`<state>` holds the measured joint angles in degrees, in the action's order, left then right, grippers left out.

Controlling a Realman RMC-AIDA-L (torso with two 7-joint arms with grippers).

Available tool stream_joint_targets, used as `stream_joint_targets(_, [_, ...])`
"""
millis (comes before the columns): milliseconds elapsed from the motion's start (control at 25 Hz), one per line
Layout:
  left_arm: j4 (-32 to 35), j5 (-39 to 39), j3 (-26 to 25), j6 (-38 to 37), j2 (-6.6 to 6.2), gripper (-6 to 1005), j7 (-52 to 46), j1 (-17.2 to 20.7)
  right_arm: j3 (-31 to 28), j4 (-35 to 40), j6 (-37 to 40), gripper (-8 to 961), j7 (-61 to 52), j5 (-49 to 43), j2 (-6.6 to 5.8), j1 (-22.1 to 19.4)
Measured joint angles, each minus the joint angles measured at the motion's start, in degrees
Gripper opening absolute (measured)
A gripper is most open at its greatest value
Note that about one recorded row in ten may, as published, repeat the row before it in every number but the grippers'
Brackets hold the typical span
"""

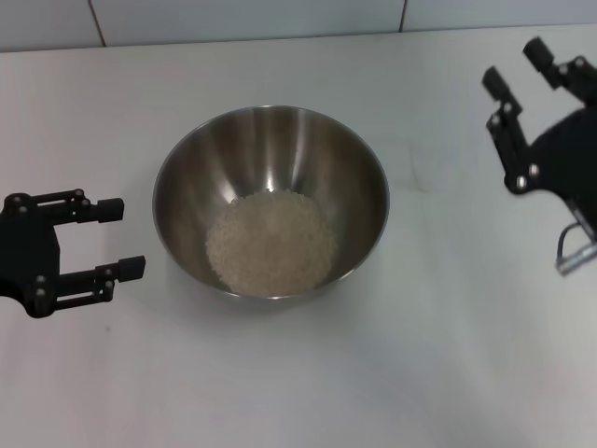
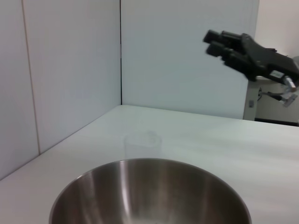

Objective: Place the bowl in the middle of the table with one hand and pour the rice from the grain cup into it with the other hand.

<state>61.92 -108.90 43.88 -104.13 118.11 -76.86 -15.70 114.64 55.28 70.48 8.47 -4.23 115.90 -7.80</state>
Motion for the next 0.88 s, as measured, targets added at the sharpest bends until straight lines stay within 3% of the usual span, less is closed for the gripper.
stream_joint_targets(80, [0.1, 0.1, 0.0, -0.6, 0.03, 678, 0.1, 0.1, -0.6, -1.0, 3.4, 328, -3.4, -4.9, -1.28, -0.7])
stream_joint_targets(120, [0.1, 0.1, 0.0, -0.6, 0.03, 678, 0.1, 0.1, -0.6, -1.0, 3.4, 329, -3.4, -4.9, -1.28, -0.7])
stream_joint_targets(160, [0.1, 0.1, 0.0, -0.6, 0.03, 678, 0.1, 0.1, -1.6, -1.2, 5.4, 329, -7.7, -7.0, -2.19, -1.7])
stream_joint_targets(240, [0.0, 0.1, 0.3, -1.1, 0.01, 678, 0.1, 0.2, -2.4, -1.2, 6.2, 329, -10.3, -7.5, -2.62, -2.2])
stream_joint_targets(320, [0.0, 0.1, 0.4, -1.7, -0.04, 678, 0.1, 0.3, -4.8, -0.5, 7.6, 329, -18.9, -9.6, -3.79, -3.7])
stream_joint_targets(360, [0.1, 0.1, 0.4, -3.3, -0.13, 678, 0.2, 0.3, -8.8, 1.2, 7.8, 329, -27.4, -14.6, -4.49, -5.5])
stream_joint_targets(400, [0.1, 0.1, 0.4, -3.3, -0.13, 678, 0.2, 0.3, -8.8, 1.2, 7.8, 329, -27.4, -14.6, -4.49, -5.5])
stream_joint_targets(440, [0.3, -0.1, 0.5, -4.9, -0.18, 677, 0.2, 0.2, -13.2, 3.4, 7.1, 329, -33.7, -20.3, -4.21, -7.5])
stream_joint_targets(520, [0.5, -0.1, 0.5, -5.8, -0.22, 677, 0.3, 0.2, -15.9, 5.1, 6.2, 329, -37.1, -24.1, -3.69, -8.8])
stream_joint_targets(560, [0.6, -0.2, 0.5, -7.1, -0.31, 677, 0.2, 0.1, -21.9, 9.9, 4.6, 329, -43.9, -33.6, -1.56, -11.5])
stream_joint_targets(600, [0.6, -0.2, 0.5, -7.1, -0.31, 677, 0.2, 0.1, -21.9, 9.9, 4.6, 329, -43.9, -33.6, -1.56, -11.5])
stream_joint_targets(680, [0.6, -0.3, 0.6, -8.0, -0.43, 677, -0.1, 0.0, -28.6, 14.9, 4.7, 329, -50.9, -44.8, 1.33, -13.6])
stream_joint_targets(760, [0.7, -0.6, 0.8, -8.9, -0.46, 677, -0.3, -0.1, -34.9, 19.6, 6.7, 329, -60.1, -56.5, 3.31, -14.7])
stream_joint_targets(880, [0.7, -0.5, 0.8, -9.7, -0.5, 677, -0.4, 0.1, -37.2, 20.9, 8.3, 329, -66.3, -60.0, 2.98, -14.3])
